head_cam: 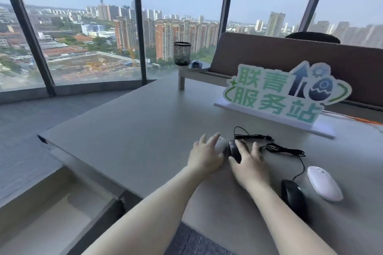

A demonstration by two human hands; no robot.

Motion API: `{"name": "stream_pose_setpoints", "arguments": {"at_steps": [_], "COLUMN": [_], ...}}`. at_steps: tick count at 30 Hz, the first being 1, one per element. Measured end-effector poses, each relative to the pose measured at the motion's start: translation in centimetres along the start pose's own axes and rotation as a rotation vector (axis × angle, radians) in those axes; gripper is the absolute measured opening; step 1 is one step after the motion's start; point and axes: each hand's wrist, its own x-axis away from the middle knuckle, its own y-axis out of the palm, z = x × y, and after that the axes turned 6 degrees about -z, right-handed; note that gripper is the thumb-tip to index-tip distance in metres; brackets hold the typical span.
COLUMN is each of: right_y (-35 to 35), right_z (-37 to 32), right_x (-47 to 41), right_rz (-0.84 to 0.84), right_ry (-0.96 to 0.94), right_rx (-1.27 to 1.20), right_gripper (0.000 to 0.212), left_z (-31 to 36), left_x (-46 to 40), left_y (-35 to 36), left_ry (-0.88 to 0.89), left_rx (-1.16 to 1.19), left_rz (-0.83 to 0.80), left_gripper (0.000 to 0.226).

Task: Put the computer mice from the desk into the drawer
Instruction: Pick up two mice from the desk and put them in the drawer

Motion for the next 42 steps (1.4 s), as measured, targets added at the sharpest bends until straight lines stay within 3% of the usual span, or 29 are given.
{"name": "stream_pose_setpoints", "arguments": {"at_steps": [4,8,11,15,20,26,31,36,42], "right_y": [0.6,0.1,-0.8,-3.1,-4.5,1.0,10.0,20.0,28.1], "right_z": [0.6,0.6,0.2,-3.5,-12.1,-22.1,-26.5,-28.2,-29.4], "right_x": [-1.4,-1.3,-0.8,1.6,6.8,14.6,18.1,18.0,15.0], "right_rz": [0.083,0.157,0.219,0.328,0.336,0.006,-0.322,-0.526,-0.598], "right_ry": [-0.013,-0.011,-0.063,-0.246,-0.597,-0.729,-0.719,-0.557,-0.477], "right_rx": [0.017,0.085,-0.078,-0.323,-0.537,-0.797,-0.770,-0.510,-0.031], "right_gripper": [0.050,0.044,0.041,0.043,0.045,0.038,0.039,0.045,0.045], "left_z": [0.5,-0.2,-1.1,-3.6,-9.5,-20.5,-29.9,-37.1,-40.9], "left_x": [-2.5,-2.4,-0.7,3.2,10.3,20.2,25.3,25.8,23.4], "left_y": [1.5,0.9,-1.2,-5.9,-13.2,-17.5,-16.7,-13.7,-10.4], "left_ry": [0.038,0.022,-0.007,-0.023,-0.063,-0.305,-0.625,-0.876,-1.004], "left_rx": [-0.168,-0.169,-0.044,0.081,0.169,0.181,0.179,0.219,0.179], "left_rz": [0.095,0.187,0.264,0.413,0.619,0.739,0.639,0.474,0.374], "left_gripper": [0.042,0.047,0.053,0.051,0.051,0.049,0.046,0.062,0.055]}}
